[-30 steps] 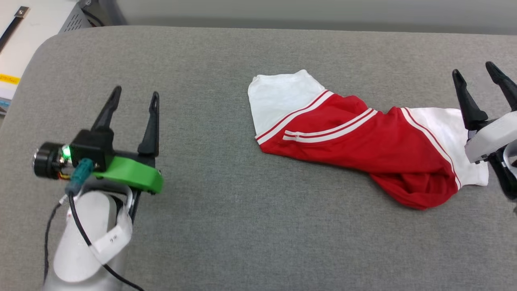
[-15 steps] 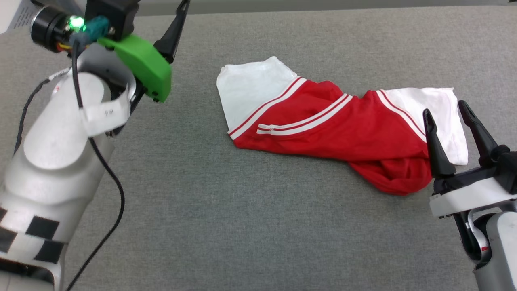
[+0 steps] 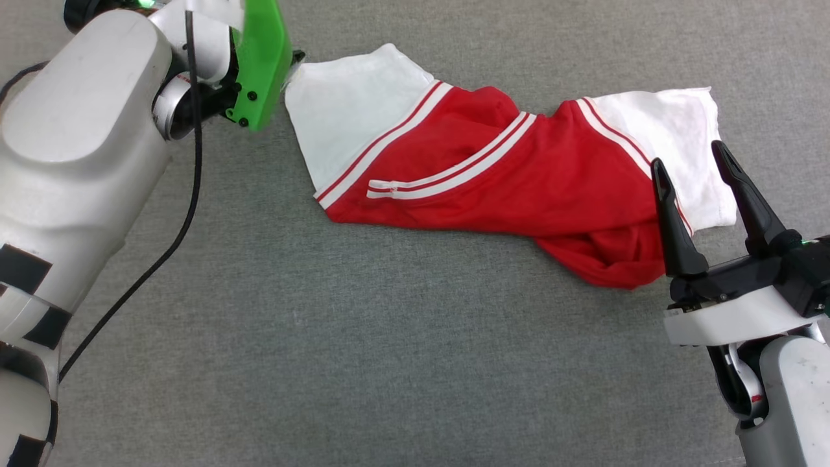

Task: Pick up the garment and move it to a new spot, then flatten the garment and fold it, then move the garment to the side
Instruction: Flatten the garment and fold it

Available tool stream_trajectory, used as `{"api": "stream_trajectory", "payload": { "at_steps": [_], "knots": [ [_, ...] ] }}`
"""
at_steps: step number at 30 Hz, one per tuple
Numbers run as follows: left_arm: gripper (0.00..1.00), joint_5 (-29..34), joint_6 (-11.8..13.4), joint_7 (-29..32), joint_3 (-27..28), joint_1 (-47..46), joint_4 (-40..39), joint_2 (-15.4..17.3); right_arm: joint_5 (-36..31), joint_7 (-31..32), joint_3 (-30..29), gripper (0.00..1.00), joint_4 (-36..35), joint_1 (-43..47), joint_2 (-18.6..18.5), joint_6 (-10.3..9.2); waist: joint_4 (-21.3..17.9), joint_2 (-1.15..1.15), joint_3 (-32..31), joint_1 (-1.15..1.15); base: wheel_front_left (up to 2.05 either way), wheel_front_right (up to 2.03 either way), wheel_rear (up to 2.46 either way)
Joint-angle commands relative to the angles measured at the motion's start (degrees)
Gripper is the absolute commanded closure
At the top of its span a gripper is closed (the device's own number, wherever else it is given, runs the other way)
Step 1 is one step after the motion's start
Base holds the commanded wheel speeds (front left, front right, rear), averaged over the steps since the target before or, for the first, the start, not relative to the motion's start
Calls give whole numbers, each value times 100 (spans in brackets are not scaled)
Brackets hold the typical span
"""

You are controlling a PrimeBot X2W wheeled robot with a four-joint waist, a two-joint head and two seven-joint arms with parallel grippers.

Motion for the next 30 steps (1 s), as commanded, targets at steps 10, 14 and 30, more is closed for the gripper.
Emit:
{"api": "stream_trajectory", "payload": {
  "at_steps": [10, 14, 30],
  "knots": [
    [0, -205, -15, 328, -1038, -178, 684, 16, -26, -16, 40, 0, 56, -227, 126, -4, -422, 0, 591, -1, 0, 0, 0],
    [100, -501, -15, 129, -1452, 48, 643, 98, -47, -41, -24, 0, 112, -171, 150, -4, -365, 0, 524, -1, 0, 0, 0],
    [100, -1127, 61, -1576, -1336, 830, -380, 1272, -141, -62, -335, 0, 366, 382, 213, -4, 528, 0, -485, -1, 0, 0, 0]
  ]
}}
